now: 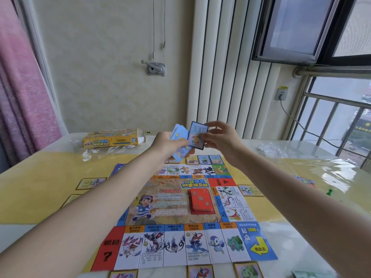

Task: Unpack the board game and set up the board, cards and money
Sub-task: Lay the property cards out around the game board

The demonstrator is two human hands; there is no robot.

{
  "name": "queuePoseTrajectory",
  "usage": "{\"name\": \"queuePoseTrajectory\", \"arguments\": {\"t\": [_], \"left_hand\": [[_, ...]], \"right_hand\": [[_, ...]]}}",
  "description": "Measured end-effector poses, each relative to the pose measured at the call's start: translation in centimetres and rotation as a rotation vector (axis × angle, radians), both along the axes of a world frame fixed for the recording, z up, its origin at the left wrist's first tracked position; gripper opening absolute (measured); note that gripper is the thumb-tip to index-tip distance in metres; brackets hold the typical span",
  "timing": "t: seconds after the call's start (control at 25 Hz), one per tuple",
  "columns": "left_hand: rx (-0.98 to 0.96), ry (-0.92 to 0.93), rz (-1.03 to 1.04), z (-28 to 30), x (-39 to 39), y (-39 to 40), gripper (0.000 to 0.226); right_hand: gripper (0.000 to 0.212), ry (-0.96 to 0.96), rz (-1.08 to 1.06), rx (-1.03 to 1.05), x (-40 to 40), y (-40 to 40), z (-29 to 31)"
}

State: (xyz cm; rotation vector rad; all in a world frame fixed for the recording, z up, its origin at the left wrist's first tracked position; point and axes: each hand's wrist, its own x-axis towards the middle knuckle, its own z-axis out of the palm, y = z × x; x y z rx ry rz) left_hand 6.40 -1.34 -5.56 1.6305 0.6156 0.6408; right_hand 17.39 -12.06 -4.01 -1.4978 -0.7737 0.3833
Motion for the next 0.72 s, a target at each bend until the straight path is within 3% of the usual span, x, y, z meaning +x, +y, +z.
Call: {"name": "queuePoseTrajectory", "arguments": {"t": [0.24, 0.52, 0.72], "left_hand": [[-0.029, 0.021, 0.063, -1.2, 1.0, 3.6, 0.009], [0.003, 0.130, 0.106, -3.9, 3.1, 8.4, 0.008], [0.001, 0.219, 0.034, -6.0, 7.1, 10.0, 0.002]], "right_hand": [[0.033, -0.009, -0.094, -0.053, 3.5, 3.1, -1.5], [0.034, -0.218, -0.094, -0.423, 6.9, 7.8, -4.2], [0.034, -0.248, -0.089, -0.594, 8.5, 11.9, -7.5]]}}
